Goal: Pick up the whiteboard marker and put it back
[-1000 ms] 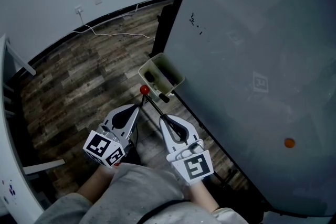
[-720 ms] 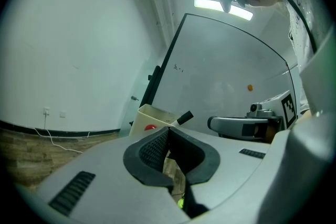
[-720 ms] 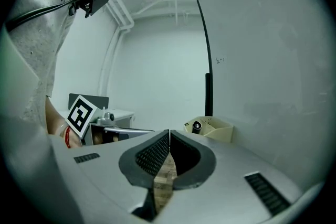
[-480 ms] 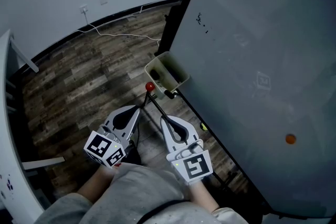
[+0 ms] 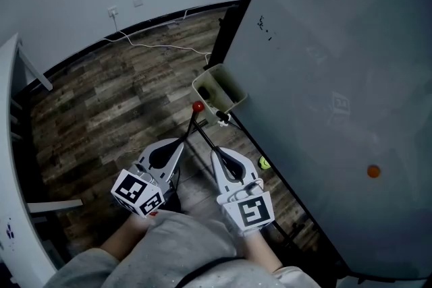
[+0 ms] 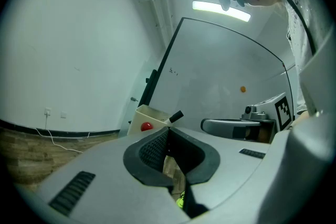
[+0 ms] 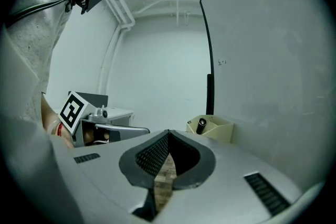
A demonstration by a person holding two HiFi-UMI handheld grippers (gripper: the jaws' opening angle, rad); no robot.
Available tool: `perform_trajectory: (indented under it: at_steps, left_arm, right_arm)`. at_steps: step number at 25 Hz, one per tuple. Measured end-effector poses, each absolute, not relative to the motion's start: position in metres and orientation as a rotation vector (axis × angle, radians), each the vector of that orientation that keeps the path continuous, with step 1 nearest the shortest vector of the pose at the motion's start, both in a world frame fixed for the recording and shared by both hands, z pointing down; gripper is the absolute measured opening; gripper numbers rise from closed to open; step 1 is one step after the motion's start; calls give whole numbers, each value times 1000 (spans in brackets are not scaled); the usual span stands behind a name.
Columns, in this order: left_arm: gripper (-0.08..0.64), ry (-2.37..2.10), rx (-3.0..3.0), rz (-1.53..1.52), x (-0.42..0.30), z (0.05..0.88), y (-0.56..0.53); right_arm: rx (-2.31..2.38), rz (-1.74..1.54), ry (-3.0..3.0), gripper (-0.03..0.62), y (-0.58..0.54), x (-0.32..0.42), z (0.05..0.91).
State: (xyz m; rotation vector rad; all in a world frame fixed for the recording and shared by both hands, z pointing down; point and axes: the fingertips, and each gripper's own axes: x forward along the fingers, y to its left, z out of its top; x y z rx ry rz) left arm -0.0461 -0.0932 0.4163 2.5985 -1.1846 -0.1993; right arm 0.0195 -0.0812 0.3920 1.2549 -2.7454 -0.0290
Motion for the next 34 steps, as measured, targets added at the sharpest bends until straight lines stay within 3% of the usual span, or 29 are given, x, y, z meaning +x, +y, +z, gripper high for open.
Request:
perform_trajectory:
  at_steps: [34]
  left_arm:
    - [15,-1186,2608,-158,-47,422,-79]
  right_arm:
    - [1244,61,-2765,18,-71,18,402]
